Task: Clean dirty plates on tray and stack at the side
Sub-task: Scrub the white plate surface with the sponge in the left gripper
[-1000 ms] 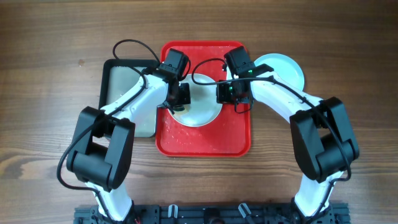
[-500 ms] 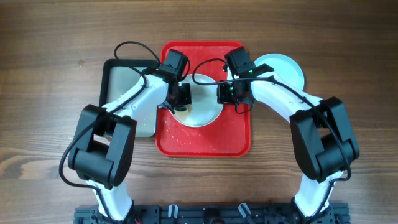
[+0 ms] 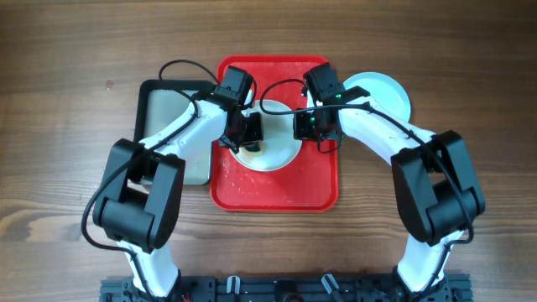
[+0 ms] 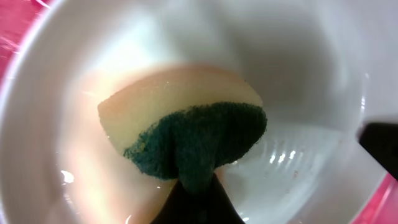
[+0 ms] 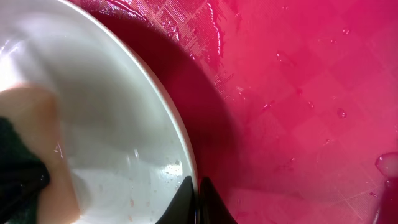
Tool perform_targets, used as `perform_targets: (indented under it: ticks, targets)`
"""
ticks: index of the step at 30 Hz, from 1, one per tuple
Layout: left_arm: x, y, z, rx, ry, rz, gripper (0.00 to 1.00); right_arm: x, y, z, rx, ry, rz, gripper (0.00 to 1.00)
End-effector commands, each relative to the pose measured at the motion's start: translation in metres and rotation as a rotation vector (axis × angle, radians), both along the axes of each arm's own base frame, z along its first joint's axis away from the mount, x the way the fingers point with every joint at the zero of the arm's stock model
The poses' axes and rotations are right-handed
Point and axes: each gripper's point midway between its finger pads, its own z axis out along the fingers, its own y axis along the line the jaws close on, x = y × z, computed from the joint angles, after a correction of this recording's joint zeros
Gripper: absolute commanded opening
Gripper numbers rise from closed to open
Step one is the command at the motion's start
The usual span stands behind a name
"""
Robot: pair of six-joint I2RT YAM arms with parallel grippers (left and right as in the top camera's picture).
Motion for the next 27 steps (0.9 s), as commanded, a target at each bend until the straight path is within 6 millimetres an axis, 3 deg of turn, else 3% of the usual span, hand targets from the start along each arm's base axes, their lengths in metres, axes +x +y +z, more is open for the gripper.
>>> perform_targets:
  ticks: [1,17,27]
  targets:
    - [-0.025,-0.015,-0.020,-0.065,0.106,-0.048,0.04,-0.005,0.006,-0.007,0.017,0.026,0.015,0.04]
    - [-0.024,-0.038,-0.006,-0.206,0.100,-0.097,0.04,-0.005,0.006,-0.007,0.017,0.026,0.015,0.04]
    - [0.016,-0.016,0.062,-0.247,-0.102,-0.054,0.04,-0.003,0.006,-0.006,0.020,0.019,0.015,0.04]
